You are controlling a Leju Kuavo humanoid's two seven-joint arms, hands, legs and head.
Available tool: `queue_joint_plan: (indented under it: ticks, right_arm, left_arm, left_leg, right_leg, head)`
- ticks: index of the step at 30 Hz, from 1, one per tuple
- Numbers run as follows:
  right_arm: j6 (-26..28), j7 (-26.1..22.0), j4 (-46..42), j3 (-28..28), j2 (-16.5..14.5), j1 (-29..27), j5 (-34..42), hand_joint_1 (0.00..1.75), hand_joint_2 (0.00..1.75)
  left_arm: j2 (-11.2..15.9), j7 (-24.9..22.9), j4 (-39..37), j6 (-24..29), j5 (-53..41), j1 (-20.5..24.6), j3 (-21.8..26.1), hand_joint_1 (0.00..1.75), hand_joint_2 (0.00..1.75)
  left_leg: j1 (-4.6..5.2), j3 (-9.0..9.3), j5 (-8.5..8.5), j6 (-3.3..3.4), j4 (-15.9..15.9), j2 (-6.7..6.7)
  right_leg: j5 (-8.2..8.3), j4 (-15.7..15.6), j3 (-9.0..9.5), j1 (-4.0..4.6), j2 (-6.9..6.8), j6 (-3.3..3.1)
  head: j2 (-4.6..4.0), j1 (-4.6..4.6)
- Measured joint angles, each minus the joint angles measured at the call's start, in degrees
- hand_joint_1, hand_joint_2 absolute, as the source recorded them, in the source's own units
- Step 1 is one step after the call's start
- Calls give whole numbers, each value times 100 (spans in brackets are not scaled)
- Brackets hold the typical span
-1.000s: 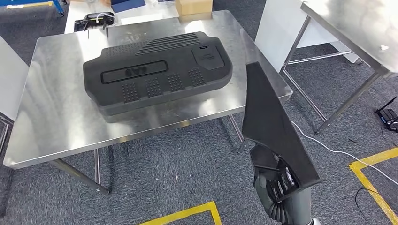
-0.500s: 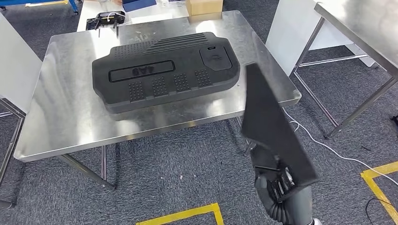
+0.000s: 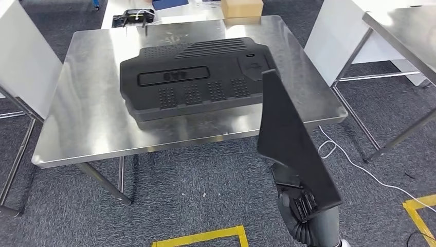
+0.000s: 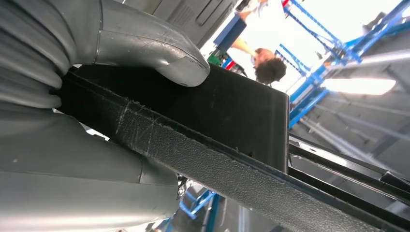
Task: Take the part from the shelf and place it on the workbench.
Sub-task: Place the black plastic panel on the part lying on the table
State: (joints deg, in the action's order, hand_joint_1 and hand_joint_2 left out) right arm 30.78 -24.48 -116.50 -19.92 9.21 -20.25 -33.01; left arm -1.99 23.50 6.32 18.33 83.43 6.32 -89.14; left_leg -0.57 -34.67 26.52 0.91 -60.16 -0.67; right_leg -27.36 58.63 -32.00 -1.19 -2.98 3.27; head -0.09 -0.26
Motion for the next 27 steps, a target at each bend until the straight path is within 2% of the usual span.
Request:
queue_joint_plan:
  ticks: [1,2,4,5,6,7,9,10,11,13,14,16,18,20,21,22,23,25,26,27]
  right_arm:
    - [2,0,0,-3,3,0,-7,175,175]
    - [3,0,0,-4,7,-1,-14,175,175]
    - [5,1,1,-9,10,-2,-20,175,175]
    - [5,3,2,-12,11,-3,-21,175,175]
    - [6,6,2,-15,11,-2,-21,175,175]
    - [7,10,2,-19,12,-2,-21,175,175]
    - [9,16,2,-26,14,0,-22,175,175]
    - [10,18,2,-31,14,0,-22,175,175]
    - [10,19,2,-37,15,1,-23,175,175]
    - [12,20,2,-45,16,1,-23,175,175]
    - [15,19,2,-46,16,2,-22,175,175]
    - [23,15,0,-46,16,1,-15,175,175]
    - [39,3,-2,-46,15,-1,12,175,175]
    - [50,-8,-2,-46,14,-2,55,175,175]
    - [50,-9,-2,-47,14,-2,72,175,175]
    - [50,-9,-2,-47,13,-1,81,175,175]
    - [50,-9,-2,-47,13,0,87,175,175]
    - [50,-10,-2,-47,11,1,92,175,175]
    - [50,-11,-2,-47,11,2,94,175,175]
    - [51,-14,-2,-48,10,2,96,175,175]
  left_arm:
    - [0,1,0,2,0,1,-1,0,175]
    - [-1,1,0,6,-2,4,-1,0,175]
    - [-1,1,0,20,-5,6,-2,0,175]
    - [-1,1,0,28,-7,4,-2,0,175]
    - [0,0,0,33,-7,1,-2,0,175]
    - [-1,1,0,36,-7,0,-2,0,175]
    - [-3,6,1,42,-7,0,-1,0,175]
    - [-5,10,1,44,-7,1,-1,0,175]
    - [-7,15,2,46,-7,1,-1,0,175]
    - [-8,32,2,48,-7,-5,-2,0,175]
    - [-6,46,1,49,-9,-9,-2,0,175]
    - [-2,85,0,52,-31,-13,-2,0,175]
    - [1,113,0,54,-56,-11,-2,0,175]
    - [1,121,0,54,-64,-11,-2,0,175]
    - [1,121,0,54,-68,-12,-2,0,175]
    - [1,119,0,54,-72,-14,-2,0,175]
    - [4,114,0,54,-80,-14,-2,0,175]
    - [7,97,1,51,-102,-11,-2,0,175]
    - [7,88,2,49,-113,-9,-2,0,175]
    - [5,83,2,47,-119,-7,-2,0,175]
  left_leg:
    - [-3,-3,-18,45,12,37]
    - [-7,-8,-31,80,19,71]
    - [6,-27,-42,122,18,148]
    - [13,-34,-45,128,18,190]
    - [19,-36,-47,132,17,235]
    - [22,-33,-48,133,17,282]
    - [24,-22,-51,128,17,374]
    - [36,-20,-50,117,12,413]
    - [45,-23,-53,100,9,443]
    - [50,-35,-69,46,18,485]
    - [40,-43,-75,15,20,491]
    - [38,-91,10,-40,-93,393]
    - [30,-330,332,-87,-638,232]
    - [-3,-653,640,-137,-1331,167]
    - [-23,-720,658,-161,-1477,157]
    - [-47,-686,575,-182,-1421,142]
    - [-73,-543,413,-199,-1159,121]
    - [-105,-153,126,-228,-441,79]
    - [-104,-22,58,-215,-190,76]
    - [-101,34,43,-191,-62,83]
  right_leg:
    - [-86,150,-76,-7,53,3]
    - [-221,427,-214,-11,127,-11]
    - [-522,1198,-593,2,238,-54]
    - [-602,1488,-747,7,258,-55]
    - [-592,1576,-807,11,268,-37]
    - [-494,1427,-748,14,278,-6]
    - [-193,667,-387,21,364,42]
    - [-73,312,-214,30,415,37]
    - [-2,84,-96,40,458,17]
    - [43,-23,-35,74,459,-40]
    - [63,-41,-23,58,436,-73]
    - [100,-88,3,16,383,-148]
    - [106,-113,27,-5,328,-205]
    - [97,-110,35,0,283,-227]
    - [94,-108,38,-1,267,-228]
    - [91,-105,44,-5,257,-226]
    - [85,-99,55,-14,251,-217]
    - [51,-64,66,-11,245,-165]
    - [33,-46,61,-1,243,-128]
    - [15,-29,48,11,241,-101]
  head:
    - [0,7]
    - [0,13]
    - [0,22]
    - [0,23]
    - [0,22]
    - [0,21]
    - [0,23]
    - [0,21]
    - [0,19]
    - [0,14]
    - [0,14]
    - [0,6]
    - [0,-11]
    - [0,-21]
    - [0,-22]
    - [0,-23]
    - [0,-22]
    - [0,-26]
    - [0,-25]
    - [0,-23]
